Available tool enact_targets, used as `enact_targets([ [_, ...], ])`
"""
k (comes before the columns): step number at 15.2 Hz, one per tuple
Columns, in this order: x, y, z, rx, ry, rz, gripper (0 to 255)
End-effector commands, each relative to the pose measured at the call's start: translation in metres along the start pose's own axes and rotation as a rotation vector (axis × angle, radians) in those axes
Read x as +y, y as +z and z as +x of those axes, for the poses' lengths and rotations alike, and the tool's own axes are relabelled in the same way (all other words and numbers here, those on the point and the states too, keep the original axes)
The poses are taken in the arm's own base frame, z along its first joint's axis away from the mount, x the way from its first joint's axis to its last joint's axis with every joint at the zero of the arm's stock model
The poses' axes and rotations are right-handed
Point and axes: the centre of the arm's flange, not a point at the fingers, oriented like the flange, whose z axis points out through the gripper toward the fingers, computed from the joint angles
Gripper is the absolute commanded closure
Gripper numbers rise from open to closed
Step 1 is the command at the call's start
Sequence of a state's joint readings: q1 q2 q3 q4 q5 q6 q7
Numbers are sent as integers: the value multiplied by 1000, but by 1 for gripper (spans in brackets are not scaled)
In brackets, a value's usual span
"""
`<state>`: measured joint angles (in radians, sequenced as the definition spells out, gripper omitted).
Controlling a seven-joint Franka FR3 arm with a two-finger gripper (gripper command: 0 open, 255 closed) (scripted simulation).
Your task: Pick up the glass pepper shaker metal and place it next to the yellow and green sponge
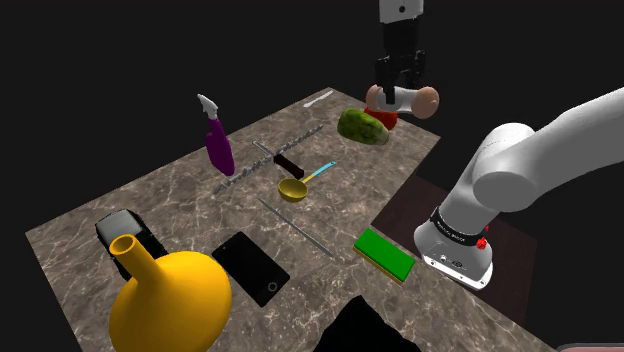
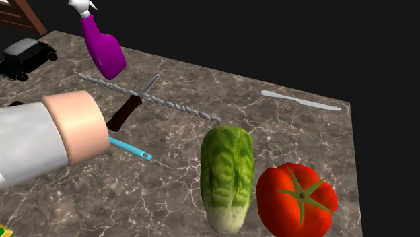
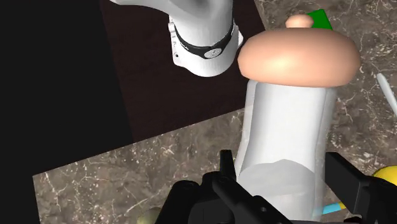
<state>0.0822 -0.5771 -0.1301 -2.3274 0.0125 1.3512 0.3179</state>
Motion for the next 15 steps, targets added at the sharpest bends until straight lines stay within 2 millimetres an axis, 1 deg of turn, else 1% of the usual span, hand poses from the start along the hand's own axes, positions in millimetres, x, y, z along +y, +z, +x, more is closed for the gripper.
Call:
enact_targets([
  [1,-11,10,-20,0,2,0,255],
  [15,-99,71,-171,0,2,0,255],
])
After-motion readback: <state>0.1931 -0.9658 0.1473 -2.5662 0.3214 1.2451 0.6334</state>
